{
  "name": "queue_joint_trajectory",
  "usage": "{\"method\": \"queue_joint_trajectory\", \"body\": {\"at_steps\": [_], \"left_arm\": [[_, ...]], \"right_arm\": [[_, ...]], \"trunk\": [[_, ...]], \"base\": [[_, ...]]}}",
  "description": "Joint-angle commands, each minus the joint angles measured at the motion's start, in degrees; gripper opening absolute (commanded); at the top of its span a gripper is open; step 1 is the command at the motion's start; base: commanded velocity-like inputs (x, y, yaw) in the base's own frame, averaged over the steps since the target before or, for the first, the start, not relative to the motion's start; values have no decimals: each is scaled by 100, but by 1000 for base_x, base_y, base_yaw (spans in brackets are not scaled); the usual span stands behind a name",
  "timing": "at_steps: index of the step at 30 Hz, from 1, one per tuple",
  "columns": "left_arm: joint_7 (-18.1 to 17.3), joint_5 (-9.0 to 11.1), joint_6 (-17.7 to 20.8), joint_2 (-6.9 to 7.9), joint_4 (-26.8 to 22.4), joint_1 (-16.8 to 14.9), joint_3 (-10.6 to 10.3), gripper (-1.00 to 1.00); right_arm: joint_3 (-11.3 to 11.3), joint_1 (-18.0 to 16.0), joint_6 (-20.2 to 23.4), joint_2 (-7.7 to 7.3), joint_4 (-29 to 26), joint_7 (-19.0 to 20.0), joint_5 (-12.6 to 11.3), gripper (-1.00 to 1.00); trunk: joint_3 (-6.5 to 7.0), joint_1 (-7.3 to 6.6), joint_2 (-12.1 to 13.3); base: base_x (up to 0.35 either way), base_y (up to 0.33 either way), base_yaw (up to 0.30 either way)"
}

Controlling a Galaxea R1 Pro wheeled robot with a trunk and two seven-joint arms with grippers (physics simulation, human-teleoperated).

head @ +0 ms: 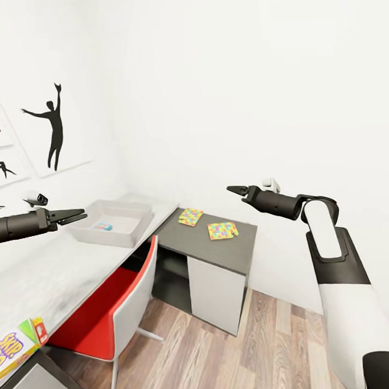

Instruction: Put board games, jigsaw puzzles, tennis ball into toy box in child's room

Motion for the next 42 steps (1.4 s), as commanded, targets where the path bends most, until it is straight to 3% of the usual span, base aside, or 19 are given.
{"method": "queue_joint_trajectory", "body": {"at_steps": [1, 11, 21, 37, 42], "left_arm": [[-24, -3, 60, 4, -1, -3, -1, 100], [-24, -3, 58, 4, -1, -3, 0, 100], [-24, -3, 51, 4, -1, 1, -1, 100], [-24, -3, 39, 4, -1, 5, -1, 100], [-24, -3, 37, 4, -1, 5, -1, 100]], "right_arm": [[-9, 17, 27, -1, 1, 32, 29, 100], [-28, 90, 26, -11, 1, 32, 31, 100], [-259, 267, 50, -39, 1, 32, 51, 100], [-355, 741, 23, -545, 10, 41, 23, 100], [-358, 885, 11, -613, 15, 41, 33, 100]], "trunk": [[-7, 2, -13], [48, 2, -13], [104, 2, -13], [194, 2, -13], [222, 2, -13]], "base": [[-150, 0, -254], [-153, 0, -254], [-118, 0, -253], [-109, 0, -252], [-92, 0, -251]]}}
